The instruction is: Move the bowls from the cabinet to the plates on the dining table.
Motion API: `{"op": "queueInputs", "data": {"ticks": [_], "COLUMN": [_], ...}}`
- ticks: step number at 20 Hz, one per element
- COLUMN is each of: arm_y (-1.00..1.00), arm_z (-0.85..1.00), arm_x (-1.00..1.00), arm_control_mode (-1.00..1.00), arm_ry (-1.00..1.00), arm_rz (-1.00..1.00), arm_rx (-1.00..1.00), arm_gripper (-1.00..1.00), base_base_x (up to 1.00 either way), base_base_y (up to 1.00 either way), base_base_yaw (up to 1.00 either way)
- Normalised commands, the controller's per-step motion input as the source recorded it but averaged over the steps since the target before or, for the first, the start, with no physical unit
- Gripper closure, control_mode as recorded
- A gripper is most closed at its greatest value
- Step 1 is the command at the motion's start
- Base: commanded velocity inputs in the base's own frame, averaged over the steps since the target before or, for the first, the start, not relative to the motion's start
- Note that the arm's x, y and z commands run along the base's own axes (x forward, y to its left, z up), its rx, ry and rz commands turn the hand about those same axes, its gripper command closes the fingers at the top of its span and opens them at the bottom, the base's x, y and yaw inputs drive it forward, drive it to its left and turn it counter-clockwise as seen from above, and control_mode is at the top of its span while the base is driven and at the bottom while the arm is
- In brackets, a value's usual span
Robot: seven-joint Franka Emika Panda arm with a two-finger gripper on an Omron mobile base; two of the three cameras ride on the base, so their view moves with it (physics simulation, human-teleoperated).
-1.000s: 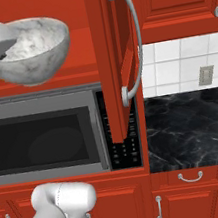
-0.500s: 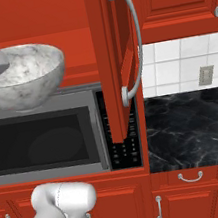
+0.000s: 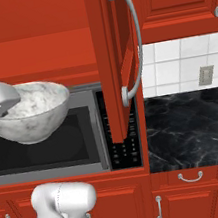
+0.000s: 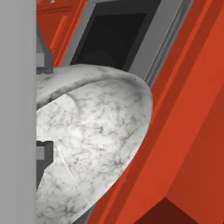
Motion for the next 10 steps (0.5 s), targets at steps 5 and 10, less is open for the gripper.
{"op": "queueInputs", "data": {"ticks": [5,10], "arm_y": [0.0,0.0], "arm_z": [-0.19,0.0], "arm_x": [0.0,0.0], "arm_control_mode": [-1.0,-1.0], "arm_ry": [0.07,0.0], "arm_rz": [0.0,0.0], "arm_rx": [0.0,0.0], "arm_gripper": [1.0,1.0], "base_base_x": [0.0,0.0], "base_base_y": [0.0,0.0], "base_base_yaw": [0.0,0.0]}}
